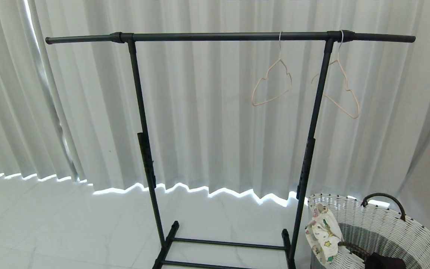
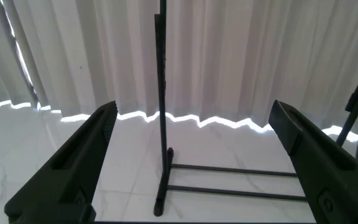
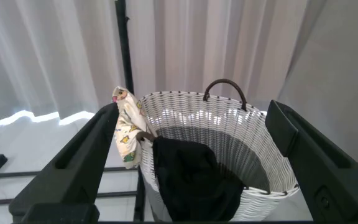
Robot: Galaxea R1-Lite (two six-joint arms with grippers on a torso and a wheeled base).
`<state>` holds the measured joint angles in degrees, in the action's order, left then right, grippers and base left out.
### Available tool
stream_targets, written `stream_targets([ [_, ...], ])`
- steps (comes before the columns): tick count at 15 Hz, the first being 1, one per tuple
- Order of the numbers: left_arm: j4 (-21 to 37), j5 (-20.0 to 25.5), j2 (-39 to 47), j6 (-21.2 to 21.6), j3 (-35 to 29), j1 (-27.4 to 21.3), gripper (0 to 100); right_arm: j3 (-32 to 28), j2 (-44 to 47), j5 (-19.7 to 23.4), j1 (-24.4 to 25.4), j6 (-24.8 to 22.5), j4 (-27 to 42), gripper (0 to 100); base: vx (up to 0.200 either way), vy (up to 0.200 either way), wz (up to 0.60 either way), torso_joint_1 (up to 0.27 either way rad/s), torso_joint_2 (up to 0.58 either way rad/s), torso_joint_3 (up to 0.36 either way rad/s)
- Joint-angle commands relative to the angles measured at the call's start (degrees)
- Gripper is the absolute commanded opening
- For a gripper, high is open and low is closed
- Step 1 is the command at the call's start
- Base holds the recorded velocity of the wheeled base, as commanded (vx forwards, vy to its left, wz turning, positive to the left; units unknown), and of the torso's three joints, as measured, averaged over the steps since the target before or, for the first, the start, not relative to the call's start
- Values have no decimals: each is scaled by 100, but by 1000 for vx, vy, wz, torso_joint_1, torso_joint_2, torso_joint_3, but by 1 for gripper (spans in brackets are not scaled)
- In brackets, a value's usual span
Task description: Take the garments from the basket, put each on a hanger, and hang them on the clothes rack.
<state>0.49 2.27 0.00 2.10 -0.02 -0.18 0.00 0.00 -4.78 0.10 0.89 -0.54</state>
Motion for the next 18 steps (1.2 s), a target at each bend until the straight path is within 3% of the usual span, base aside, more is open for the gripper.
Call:
stream_targets([
  [1,4,2,0,19,2,1,100,0,0,3,-1,-1,1,100,0,-200,0,-17,12,12],
  [5,4,2,0,1,2,1,100,0,0,-6,-1,43,1,100,0,-200,0,1,10,-2],
  [9,4,-7,0,-34,-6,1,100,0,0,3,8,-1,1,100,0,0,0,0,0,0],
  [12,4,-7,0,-51,-6,1,100,0,0,3,8,16,1,100,200,0,0,1,-6,1],
  [16,4,-7,0,-43,2,1,100,0,0,12,8,-89,1,100,0,0,0,0,0,0],
  [17,4,-7,0,-51,2,1,100,0,0,249,8,-247,-78,100,0,0,0,0,0,0],
  [18,4,-7,0,-51,2,1,100,-272,53,944,25,-177,-184,100,0,0,0,0,0,0],
])
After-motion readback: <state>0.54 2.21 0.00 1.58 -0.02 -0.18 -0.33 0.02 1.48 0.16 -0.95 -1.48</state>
